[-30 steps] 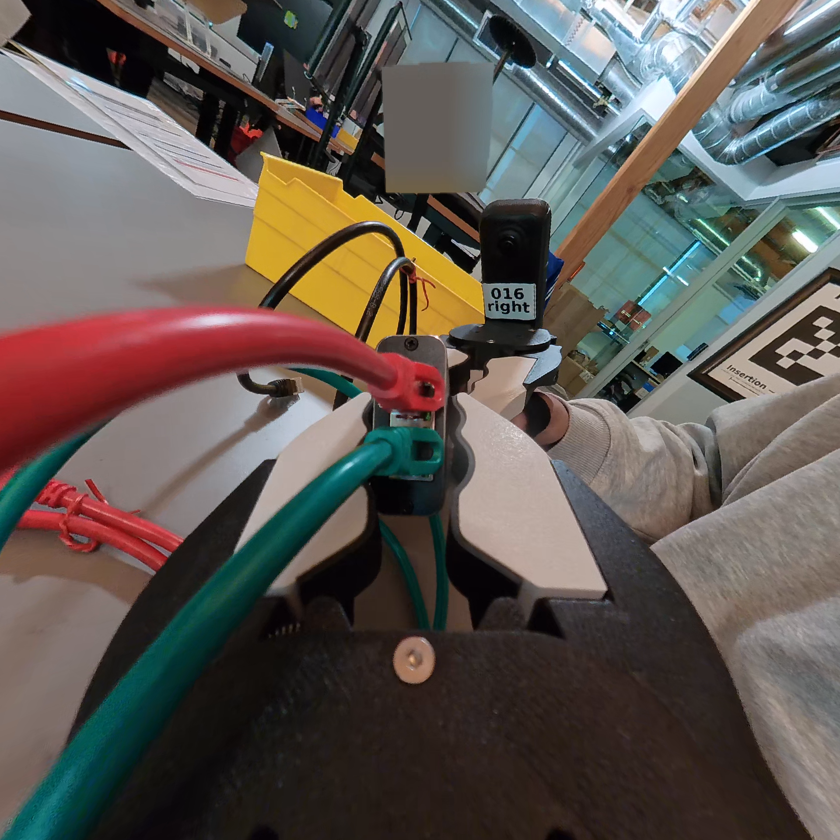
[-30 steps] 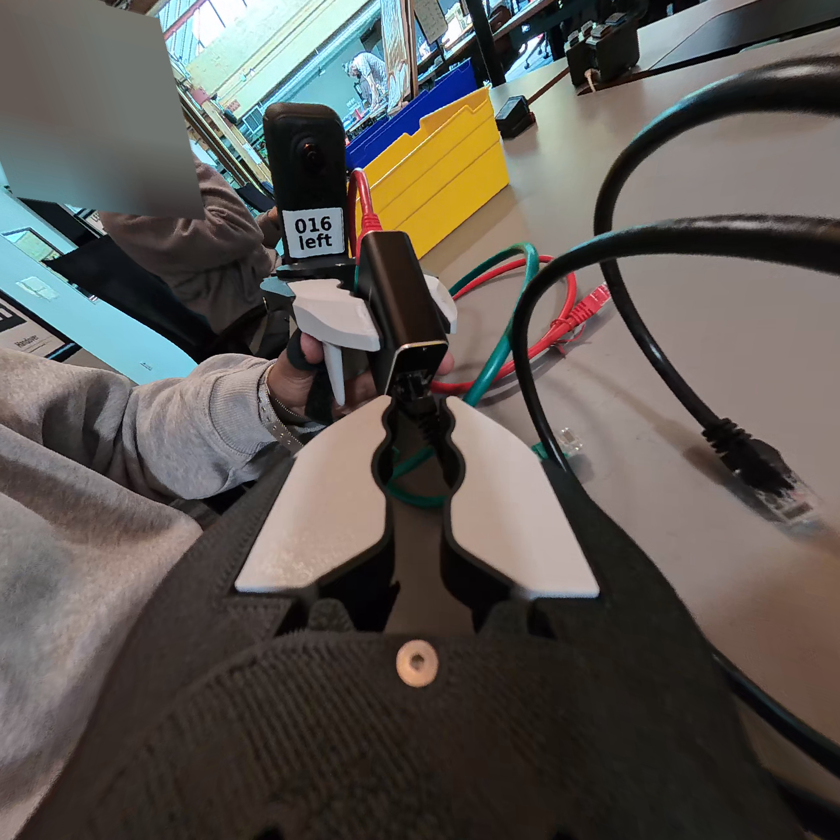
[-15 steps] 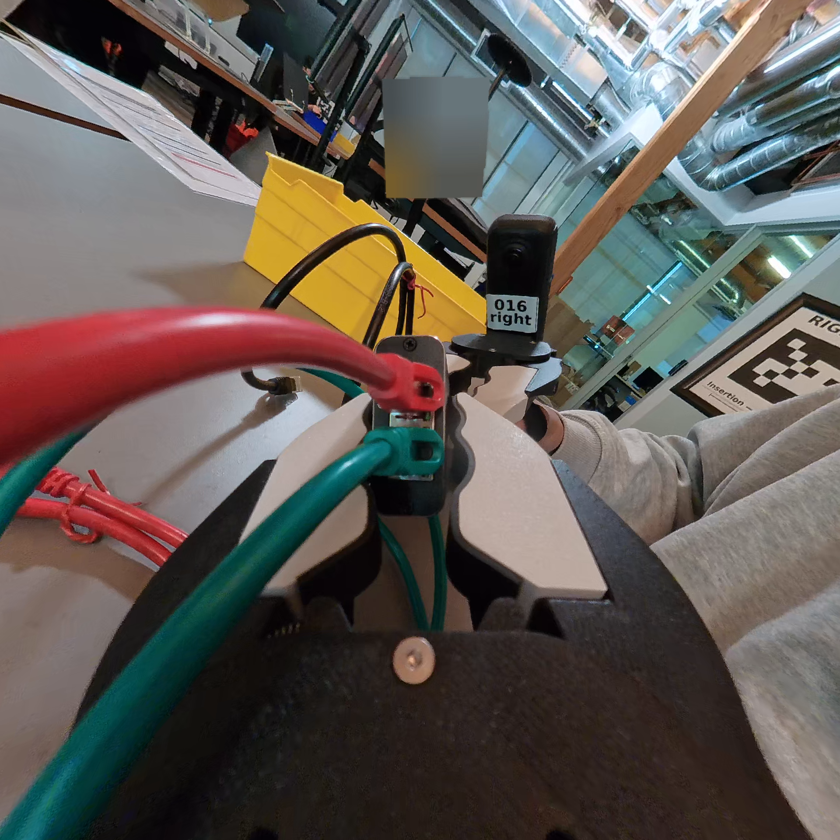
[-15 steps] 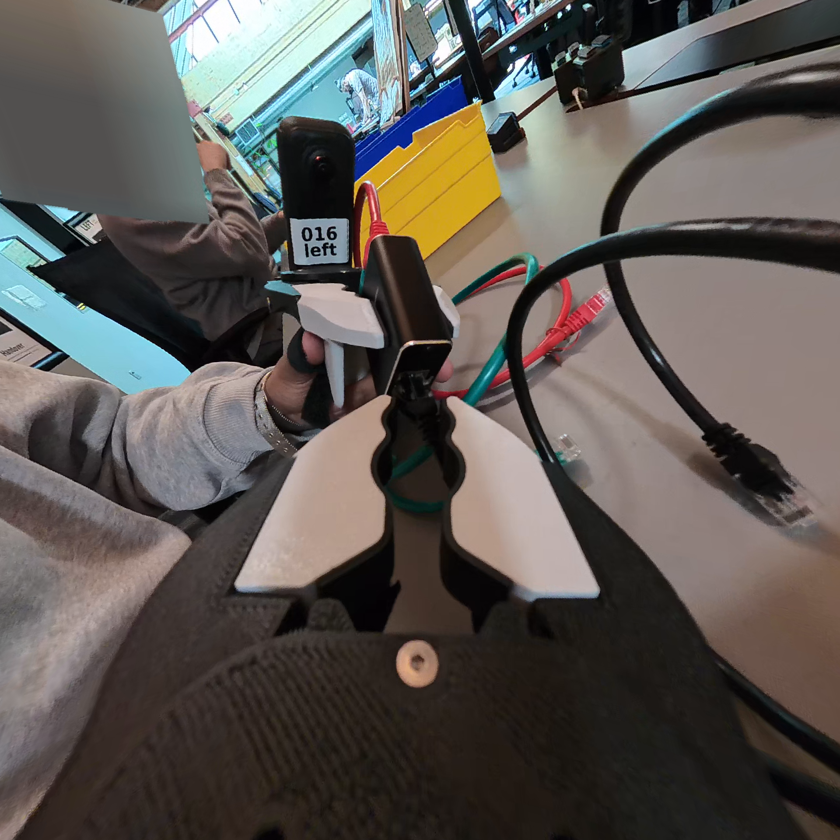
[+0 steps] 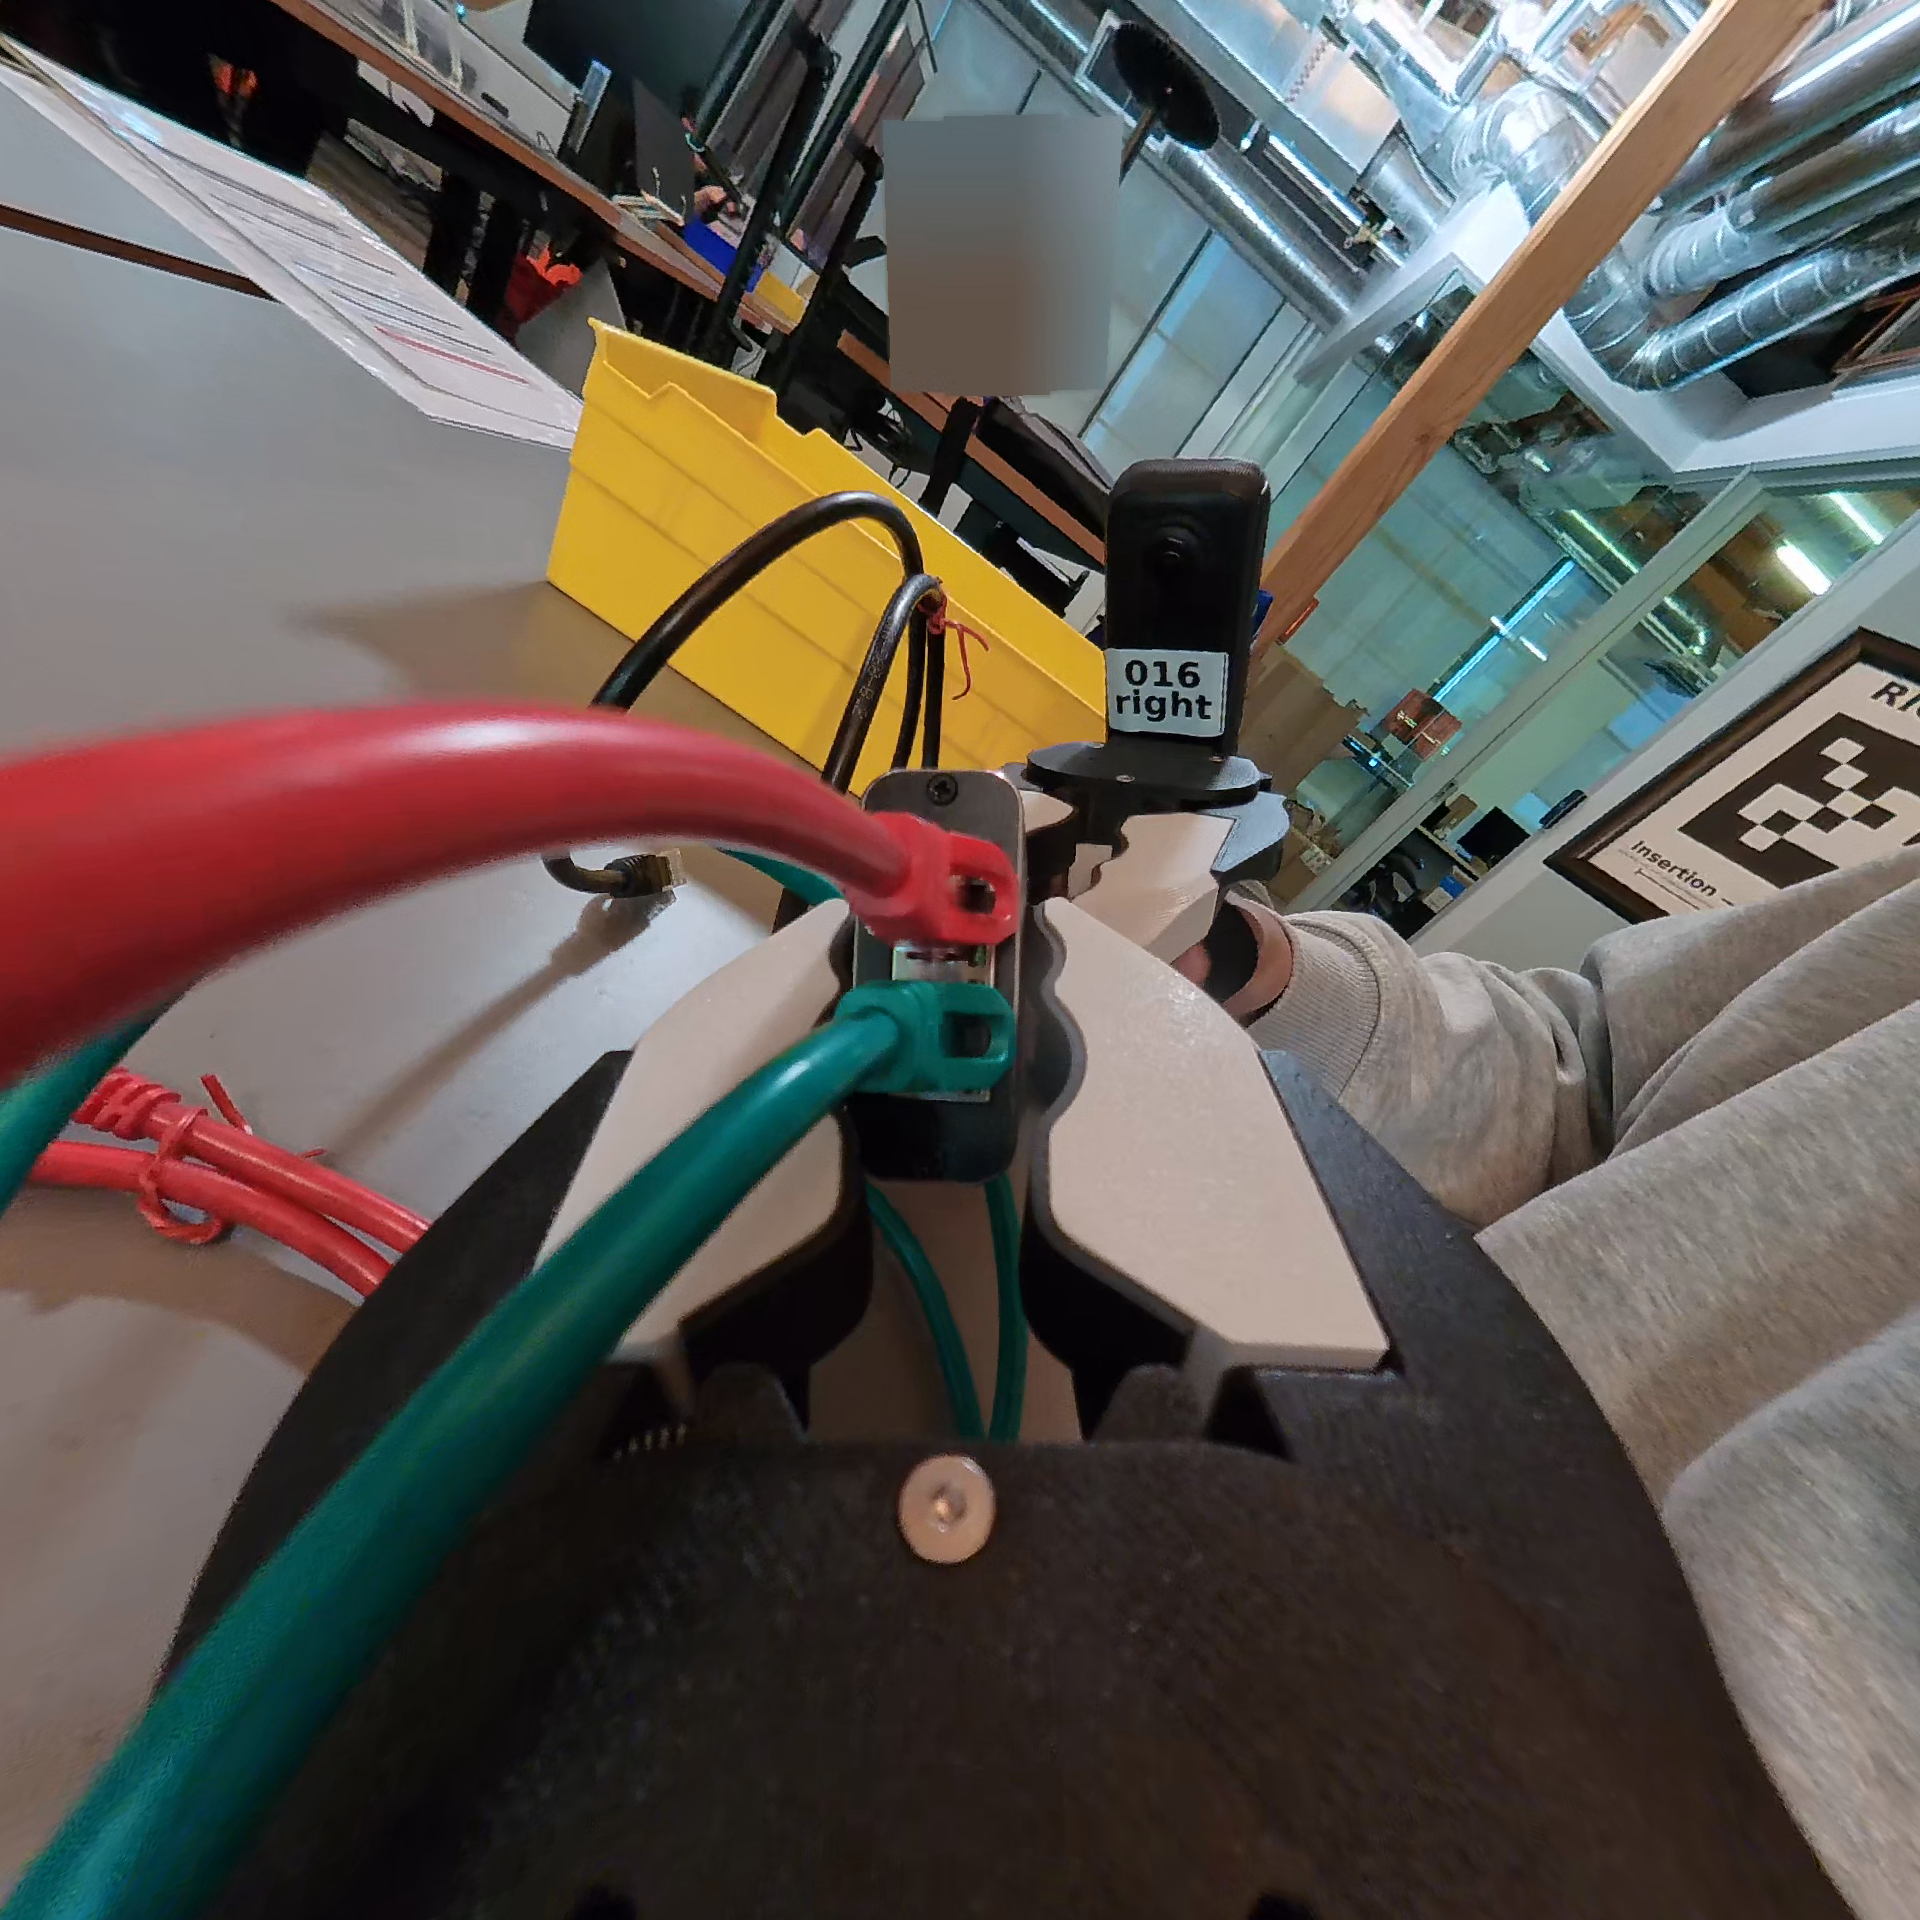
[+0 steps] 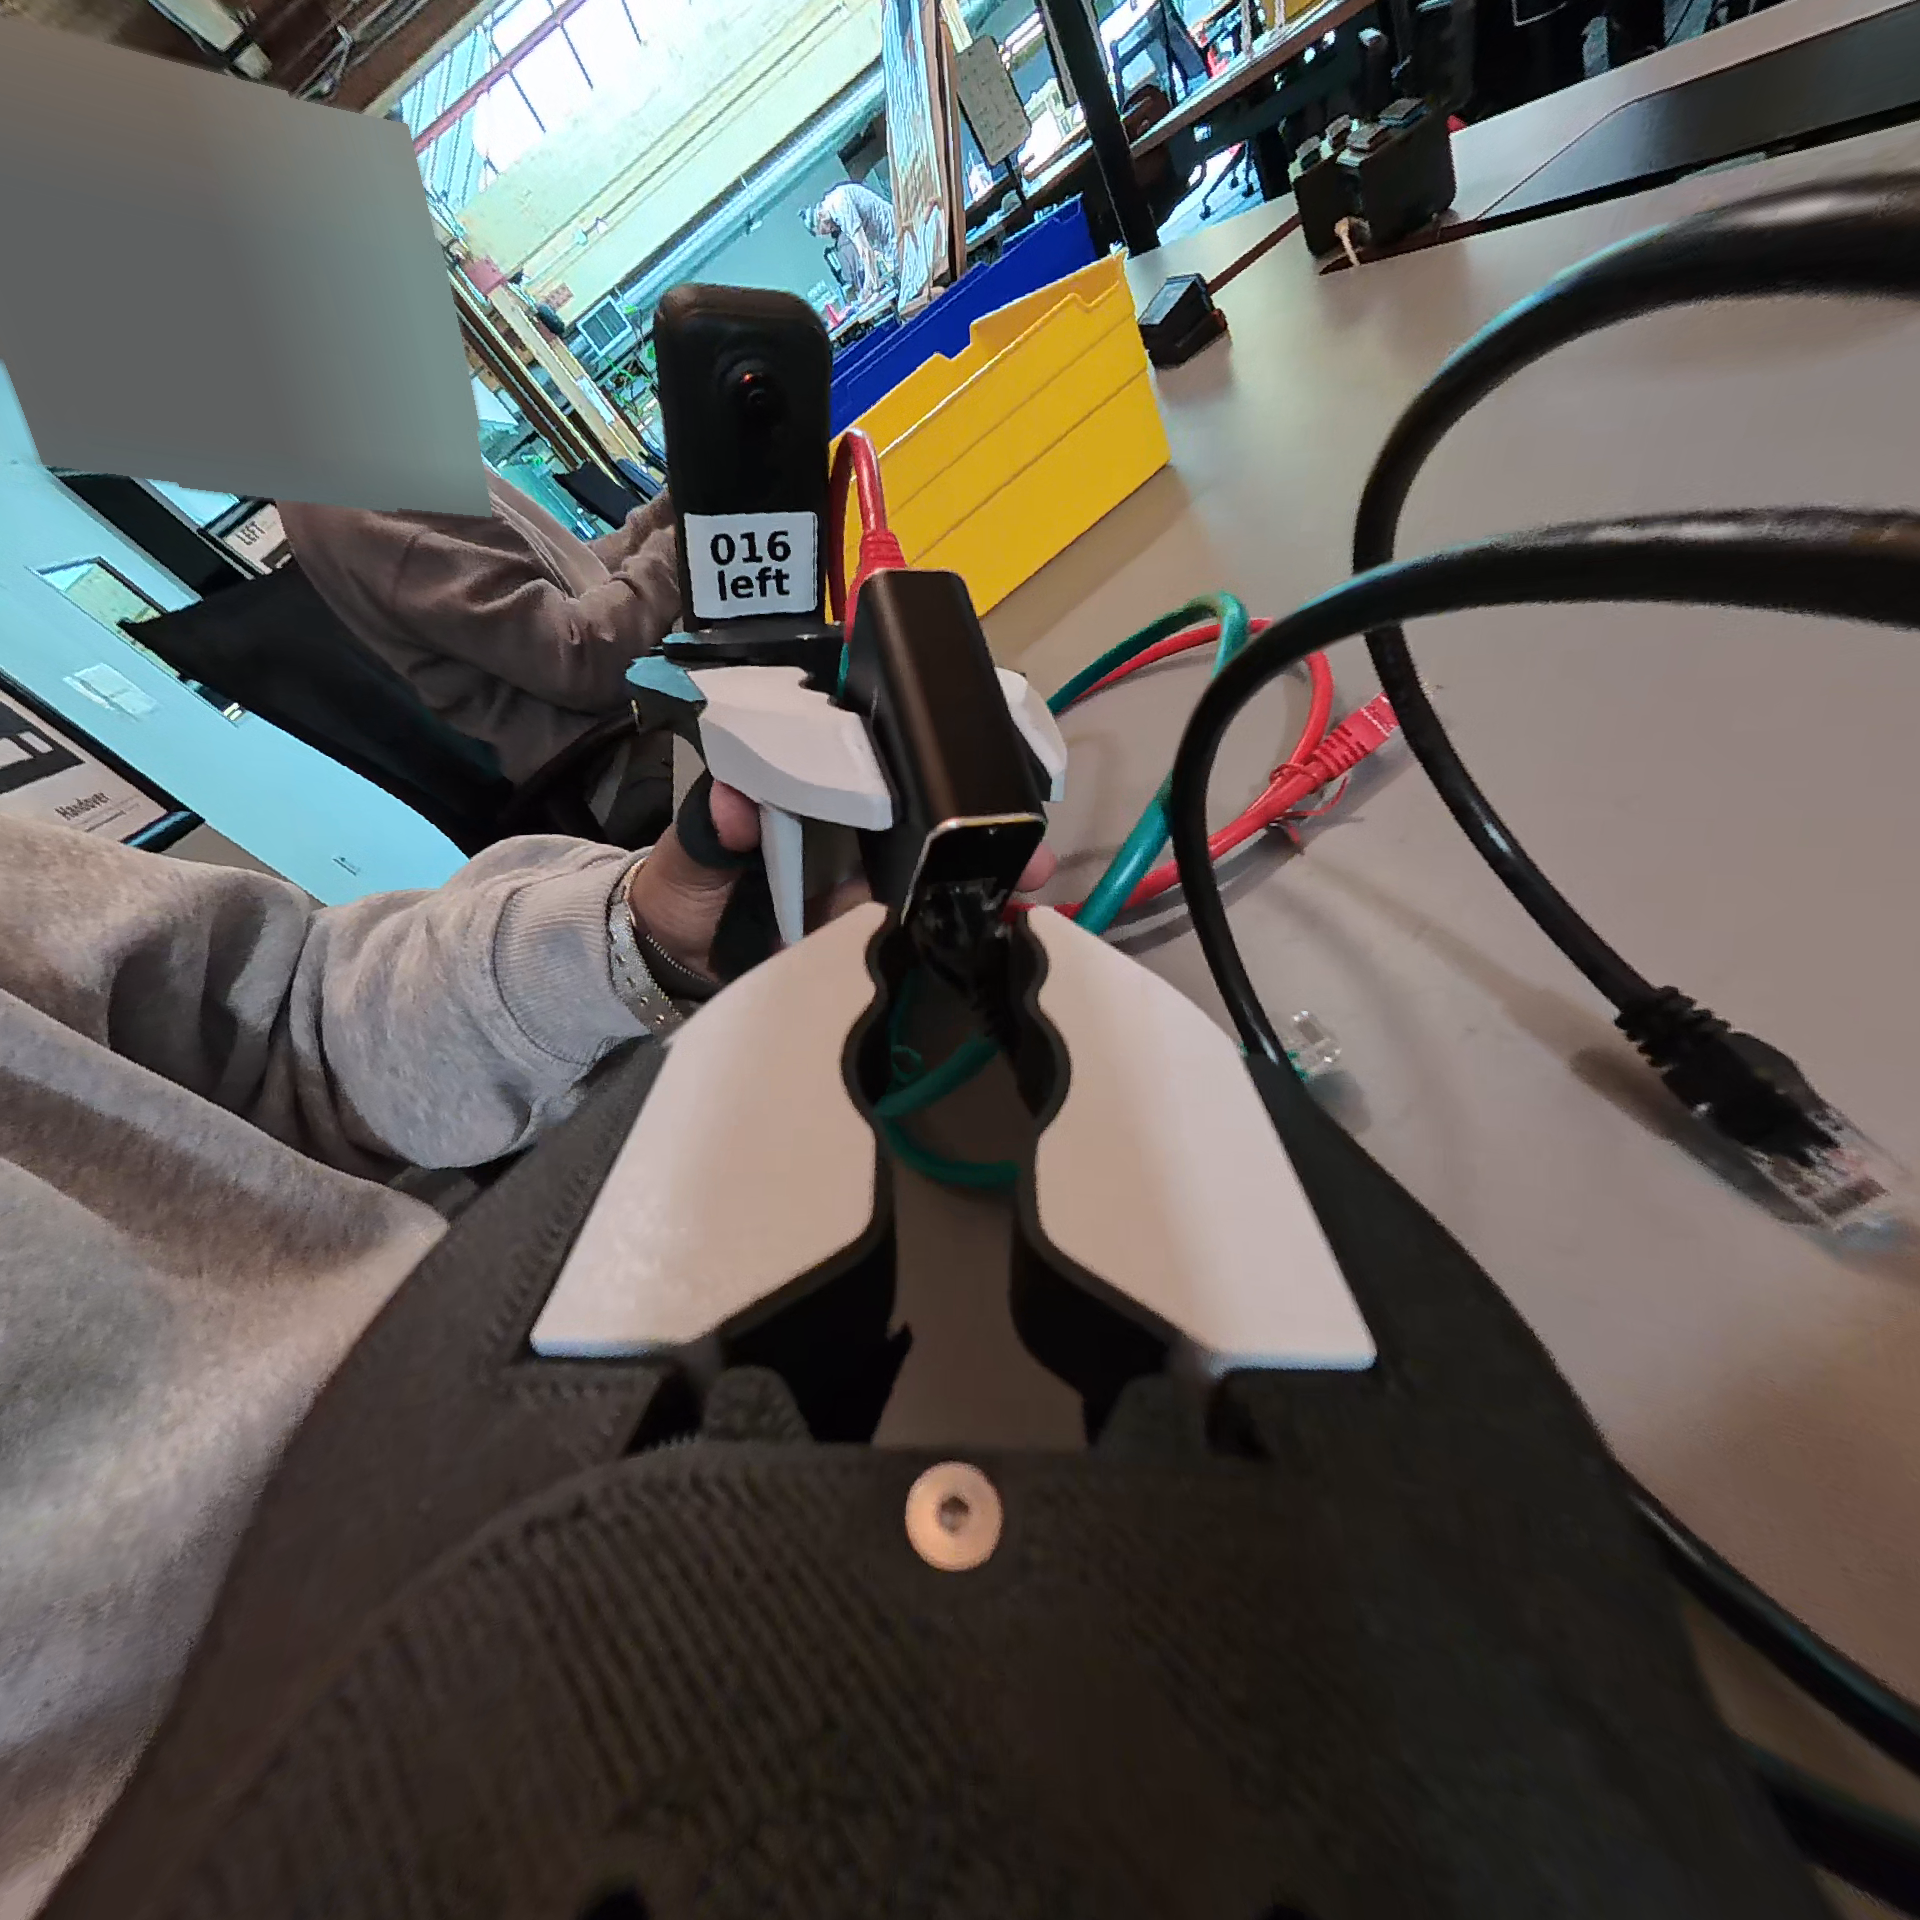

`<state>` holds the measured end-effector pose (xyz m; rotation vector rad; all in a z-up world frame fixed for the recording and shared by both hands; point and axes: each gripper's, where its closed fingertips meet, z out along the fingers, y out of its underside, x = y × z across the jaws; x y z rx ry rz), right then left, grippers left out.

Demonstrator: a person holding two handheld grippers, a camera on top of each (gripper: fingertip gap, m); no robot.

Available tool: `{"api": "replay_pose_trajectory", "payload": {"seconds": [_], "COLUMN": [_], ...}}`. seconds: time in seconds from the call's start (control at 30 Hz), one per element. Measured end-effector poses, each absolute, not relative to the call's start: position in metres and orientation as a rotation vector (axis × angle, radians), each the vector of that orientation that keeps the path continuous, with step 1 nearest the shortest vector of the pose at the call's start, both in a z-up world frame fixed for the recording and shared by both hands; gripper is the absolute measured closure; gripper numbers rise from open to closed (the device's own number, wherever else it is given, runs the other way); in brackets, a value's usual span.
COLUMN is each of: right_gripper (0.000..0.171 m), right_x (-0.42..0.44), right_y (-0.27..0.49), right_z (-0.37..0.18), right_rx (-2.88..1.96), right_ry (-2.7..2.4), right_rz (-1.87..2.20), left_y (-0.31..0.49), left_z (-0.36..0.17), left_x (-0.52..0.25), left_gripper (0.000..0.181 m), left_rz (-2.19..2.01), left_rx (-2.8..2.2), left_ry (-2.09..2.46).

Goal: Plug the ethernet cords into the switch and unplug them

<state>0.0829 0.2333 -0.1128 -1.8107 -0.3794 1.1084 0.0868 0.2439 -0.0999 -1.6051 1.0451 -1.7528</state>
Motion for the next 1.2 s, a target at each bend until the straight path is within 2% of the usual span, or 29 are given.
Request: {"api": "replay_pose_trajectory", "payload": {"seconds": [1.2], "right_gripper": [0.156], "right_x": [0.0782], "right_y": [0.2307], "right_z": [-0.1168], "right_rx": [-1.85], "right_ry": [-0.518], "right_rz": [0.853], "left_y": [0.2418], "left_z": [-0.1019], "left_x": [0.0877], "left_gripper": [0.154], "left_rz": [-1.763], "left_rx": [-1.618], "left_ry": [1.064]}}
